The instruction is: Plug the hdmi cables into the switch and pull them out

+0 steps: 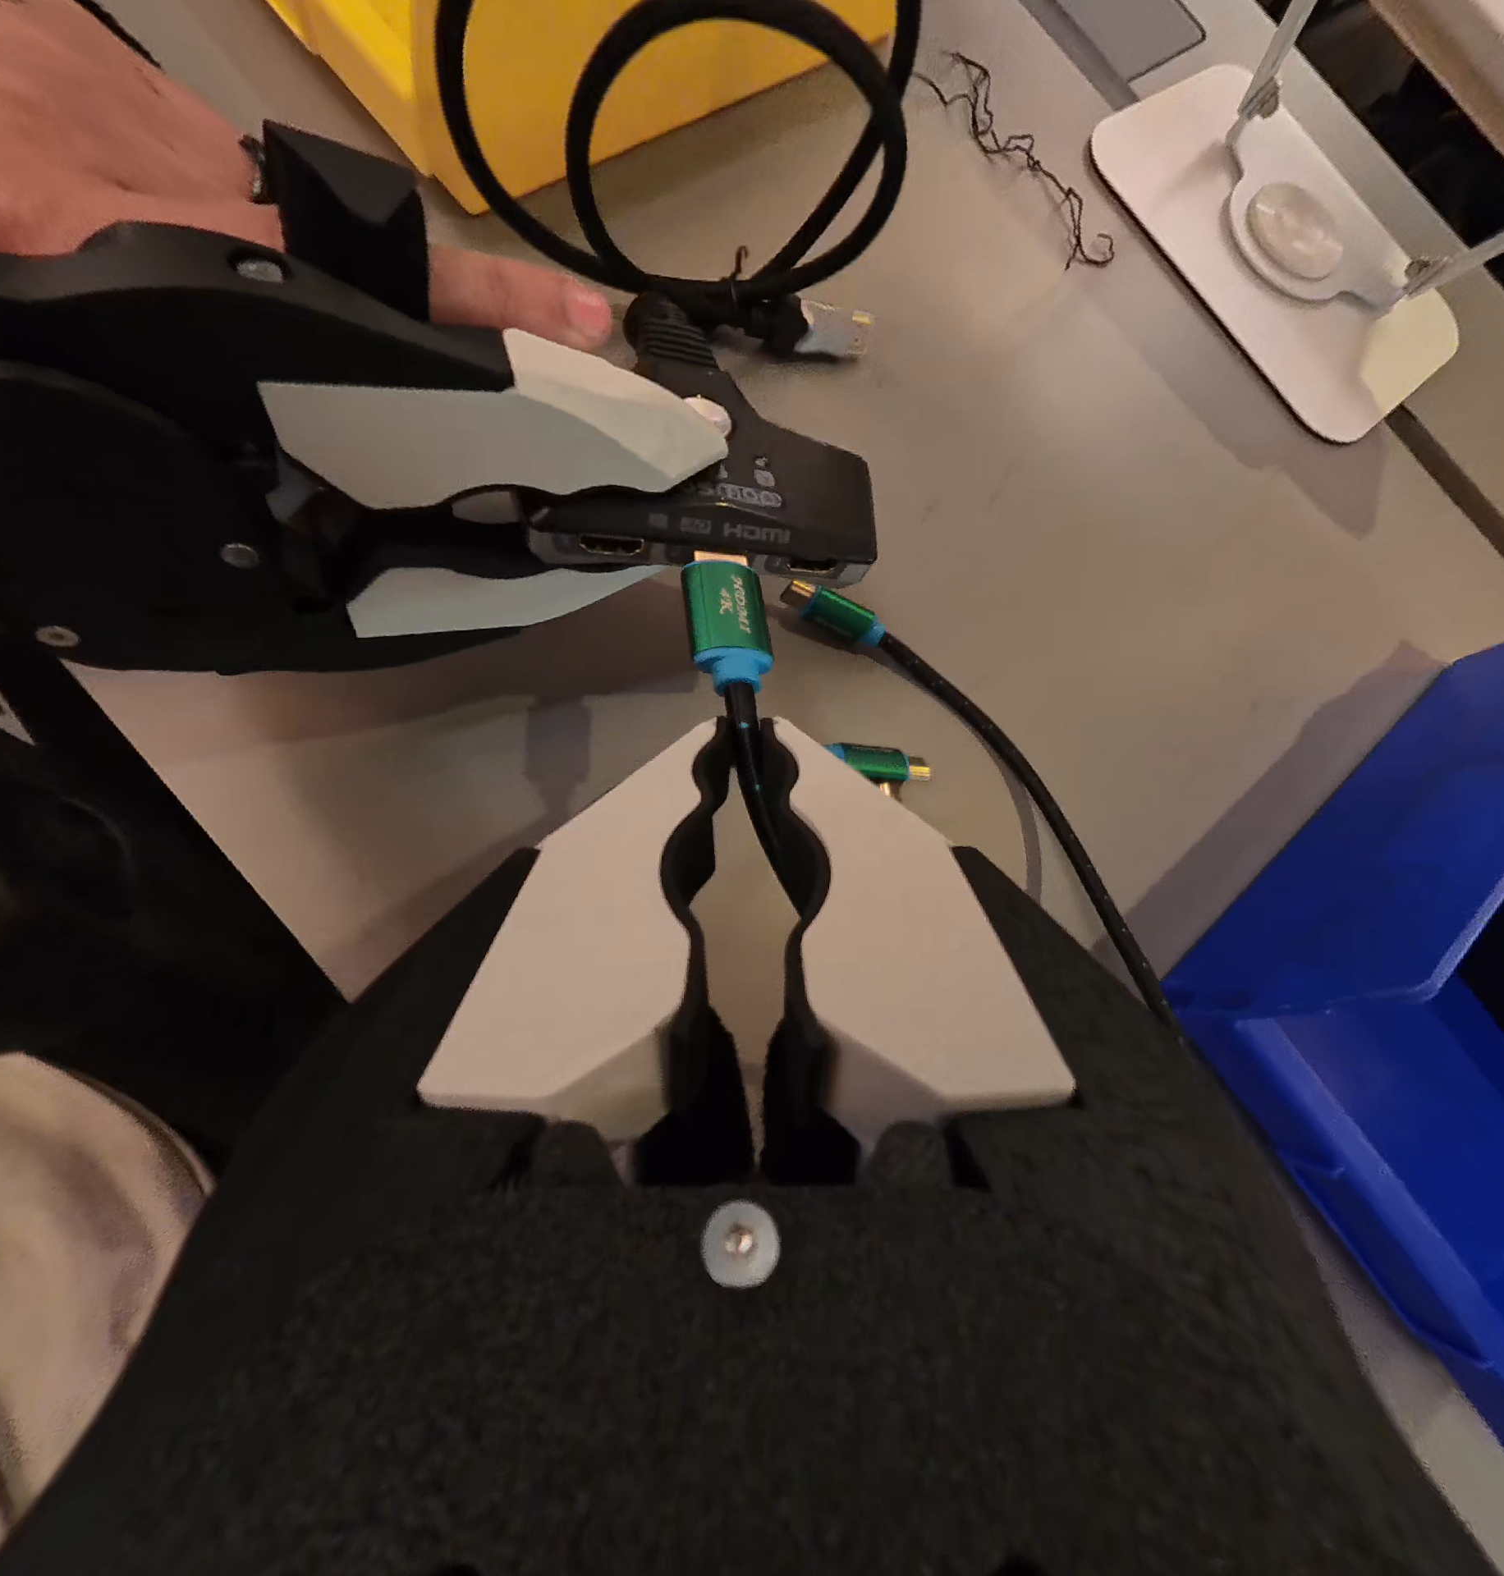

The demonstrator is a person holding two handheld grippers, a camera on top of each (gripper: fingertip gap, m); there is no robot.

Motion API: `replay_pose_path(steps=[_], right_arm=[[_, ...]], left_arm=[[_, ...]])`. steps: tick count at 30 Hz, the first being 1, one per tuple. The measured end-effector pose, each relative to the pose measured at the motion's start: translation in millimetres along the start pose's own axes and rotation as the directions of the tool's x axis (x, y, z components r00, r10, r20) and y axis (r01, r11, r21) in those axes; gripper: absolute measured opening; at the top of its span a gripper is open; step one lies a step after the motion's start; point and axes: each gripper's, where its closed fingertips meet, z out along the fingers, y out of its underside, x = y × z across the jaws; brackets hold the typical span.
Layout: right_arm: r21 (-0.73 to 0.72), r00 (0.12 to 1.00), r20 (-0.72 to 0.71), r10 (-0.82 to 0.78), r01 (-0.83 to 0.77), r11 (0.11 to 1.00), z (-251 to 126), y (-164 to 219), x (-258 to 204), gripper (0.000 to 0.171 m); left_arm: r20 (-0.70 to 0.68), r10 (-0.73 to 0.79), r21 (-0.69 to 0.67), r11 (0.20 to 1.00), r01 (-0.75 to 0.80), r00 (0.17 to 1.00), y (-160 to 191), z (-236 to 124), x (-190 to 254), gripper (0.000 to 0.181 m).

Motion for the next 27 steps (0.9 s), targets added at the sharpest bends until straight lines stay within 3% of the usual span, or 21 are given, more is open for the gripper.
replay_pose_path(steps=[4, 7, 10, 12, 15, 17, 20, 23, 27], right_arm=[[0.116, 0.978, 0.142, -0.151, 0.135, 0.984, -9.1, -3.1, 1.9, 0.005], [0.191, 0.956, 0.286, -0.064, 0.008, 0.982, -11.2, -1.9, -0.5, 0.006], [0.273, 0.946, 0.325, 0.005, -0.099, 0.957, -19.5, -16.0, -5.1, 0.025], [0.366, 0.933, 0.359, -0.027, -0.114, 0.924, -36.0, -32.3, -16.4, 0.033], [0.436, 0.89, 0.435, -0.133, -0.079, 0.896, -49.0, -35.3, -47.7, 0.032], [0.409, 0.914, 0.377, -0.149, -0.02, 0.912, -29.3, -21.0, -47.1, 0.032], [0.498, 0.974, 0.226, 0.015, -0.129, 0.858, -9.4, -25.9, -10.7, 0.033], [0.582, 0.968, 0.232, 0.096, -0.217, 0.784, -12.6, -41.6, -2.2, 0.032], [0.577, 0.976, 0.182, 0.115, -0.201, 0.792, -4.3, -44.5, -2.5, 0.032]], left_arm=[[0.011, -0.002, 0.078, 0.997, 0.001, 1.0, -8.8, -5.7, -3.7, 0.02], [-0.005, -0.038, 0.087, 0.995, 0.039, 0.999, -9.3, -5.9, -3.8, 0.021], [-0.013, -0.057, 0.053, 0.997, 0.058, 0.998, -3.8, -1.0, -1.1, 0.021], [-0.002, -0.097, 0.033, 0.995, 0.097, 0.995, 1.9, 1.2, -5.9, 0.021], [0.034, -0.225, 0.014, 0.974, 0.225, 0.974, 12.1, 1.2, -20.9, 0.02], [0.057, -0.3, 0.015, 0.954, 0.3, 0.952, 17.1, -0.2, -30.6, 0.021], [0.063, -0.346, 0.036, 0.938, 0.345, 0.936, 16.6, -3.0, -35.5, 0.021], [0.054, -0.318, 0.049, 0.948, 0.315, 0.947, 8.4, -4.3, -29.5, 0.021], [0.029, -0.293, 0.073, 0.954, 0.29, 0.956, -6.9, -4.5, -21.1, 0.021]])
